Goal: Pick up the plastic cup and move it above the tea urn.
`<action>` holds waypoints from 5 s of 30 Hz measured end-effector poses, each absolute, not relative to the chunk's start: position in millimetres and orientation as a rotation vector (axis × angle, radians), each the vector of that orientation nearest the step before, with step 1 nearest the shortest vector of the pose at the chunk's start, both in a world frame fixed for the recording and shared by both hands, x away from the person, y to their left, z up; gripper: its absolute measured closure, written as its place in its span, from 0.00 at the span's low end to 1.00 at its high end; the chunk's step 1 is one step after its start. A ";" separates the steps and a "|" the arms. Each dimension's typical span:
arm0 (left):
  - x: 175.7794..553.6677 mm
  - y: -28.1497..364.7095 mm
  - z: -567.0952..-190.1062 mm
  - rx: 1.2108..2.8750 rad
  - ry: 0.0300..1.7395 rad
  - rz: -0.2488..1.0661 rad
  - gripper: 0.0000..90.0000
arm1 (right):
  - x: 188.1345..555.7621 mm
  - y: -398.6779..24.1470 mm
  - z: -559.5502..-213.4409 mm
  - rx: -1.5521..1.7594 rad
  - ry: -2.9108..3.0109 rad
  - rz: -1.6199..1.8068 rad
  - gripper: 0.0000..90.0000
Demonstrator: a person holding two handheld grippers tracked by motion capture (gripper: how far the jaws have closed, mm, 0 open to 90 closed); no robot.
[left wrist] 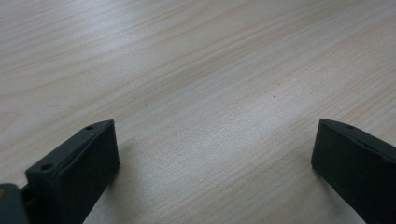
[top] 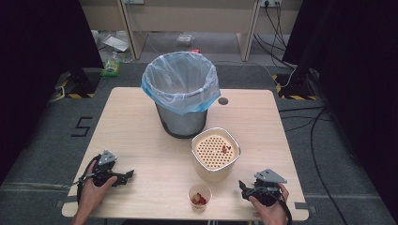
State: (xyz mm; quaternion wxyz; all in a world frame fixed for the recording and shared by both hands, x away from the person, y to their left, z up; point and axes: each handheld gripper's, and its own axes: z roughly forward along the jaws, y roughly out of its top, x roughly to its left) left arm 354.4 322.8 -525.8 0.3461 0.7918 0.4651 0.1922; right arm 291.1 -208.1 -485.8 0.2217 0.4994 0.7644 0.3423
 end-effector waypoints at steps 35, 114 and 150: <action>354.0 322.7 -525.7 2.056 1.206 0.500 0.00 | 250.7 -148.5 -440.4 1.253 2.226 1.188 0.48; 354.1 322.8 -525.8 2.056 1.205 0.498 0.00 | 309.8 -231.2 -443.2 1.246 2.133 0.946 0.97; 355.1 322.8 -525.8 2.054 1.209 0.496 0.00 | 399.3 -195.7 -373.7 0.915 1.836 0.879 0.97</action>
